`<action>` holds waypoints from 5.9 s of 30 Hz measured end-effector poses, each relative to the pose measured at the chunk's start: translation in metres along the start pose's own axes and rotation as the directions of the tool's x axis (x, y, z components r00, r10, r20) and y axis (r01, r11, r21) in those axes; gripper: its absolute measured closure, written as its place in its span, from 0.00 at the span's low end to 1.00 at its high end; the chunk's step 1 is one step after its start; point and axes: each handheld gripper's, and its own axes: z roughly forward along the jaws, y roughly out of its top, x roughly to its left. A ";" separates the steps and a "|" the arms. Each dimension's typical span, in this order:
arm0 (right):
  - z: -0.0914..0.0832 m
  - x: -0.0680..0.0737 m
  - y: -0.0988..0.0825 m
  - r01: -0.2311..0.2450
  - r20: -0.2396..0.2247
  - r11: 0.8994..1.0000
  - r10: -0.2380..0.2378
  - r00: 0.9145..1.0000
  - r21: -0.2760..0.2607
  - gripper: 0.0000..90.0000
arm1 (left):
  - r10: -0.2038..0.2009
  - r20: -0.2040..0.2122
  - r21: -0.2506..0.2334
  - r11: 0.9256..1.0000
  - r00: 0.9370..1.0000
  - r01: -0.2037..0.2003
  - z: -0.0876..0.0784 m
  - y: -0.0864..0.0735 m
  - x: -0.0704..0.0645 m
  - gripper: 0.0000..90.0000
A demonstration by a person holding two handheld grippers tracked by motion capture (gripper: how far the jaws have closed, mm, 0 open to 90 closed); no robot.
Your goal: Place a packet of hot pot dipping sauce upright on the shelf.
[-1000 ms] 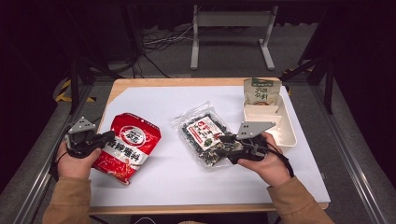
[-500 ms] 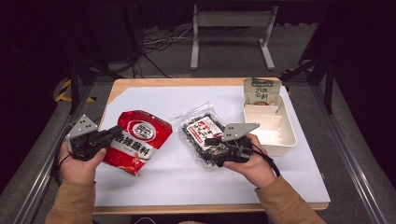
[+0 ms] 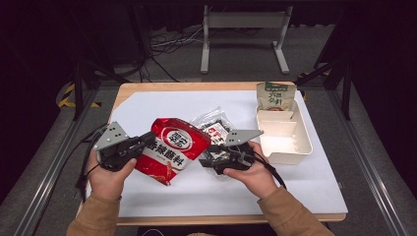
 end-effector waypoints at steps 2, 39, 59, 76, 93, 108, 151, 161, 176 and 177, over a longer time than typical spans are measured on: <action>0.003 0.001 -0.001 -0.015 -0.014 1.000 0.015 1.000 -0.019 0.51 | 0.006 0.017 0.003 1.000 1.000 -0.006 0.004 0.001 -0.004 0.96; -0.020 0.003 0.021 0.045 -0.088 0.997 -0.051 0.995 -0.064 0.99 | -0.005 0.064 -0.071 0.997 0.998 0.010 0.014 -0.001 -0.016 0.91; -0.086 -0.024 0.059 0.135 0.076 0.986 -0.143 0.987 0.102 0.99 | -0.049 0.033 -0.064 0.997 0.998 0.051 0.010 -0.010 0.004 0.73; -0.130 -0.054 0.071 0.138 0.158 0.981 -0.160 0.974 0.139 0.99 | -0.087 -0.015 -0.044 0.995 0.996 0.086 0.007 -0.021 0.025 0.71; -0.155 -0.079 0.076 0.135 0.216 0.976 -0.171 0.961 0.170 0.99 | -0.092 -0.008 -0.023 0.996 0.996 0.092 0.008 -0.025 0.032 0.64; -0.178 -0.108 0.074 0.161 0.314 0.969 -0.214 0.925 0.188 0.99 | -0.100 0.016 0.014 0.995 0.995 0.100 0.013 -0.027 0.033 0.61; -0.190 -0.190 0.042 0.167 0.364 0.966 -0.230 0.902 0.196 0.99 | -0.132 -0.031 0.029 0.991 0.991 0.133 0.000 -0.043 0.036 0.60; -0.177 -0.203 0.028 0.171 0.367 0.963 -0.240 0.899 0.211 0.99 | -0.135 -0.032 0.030 0.990 0.990 0.136 -0.001 -0.043 0.036 0.60; -0.162 -0.209 0.012 0.159 0.350 0.971 -0.213 0.912 0.177 0.98 | -0.133 -0.027 0.040 0.990 0.991 0.134 0.002 -0.044 0.036 0.60; -0.163 -0.209 0.011 0.151 0.352 0.973 -0.205 0.913 0.175 0.98 | -0.130 -0.027 0.041 0.991 0.991 0.131 0.004 -0.044 0.036 0.60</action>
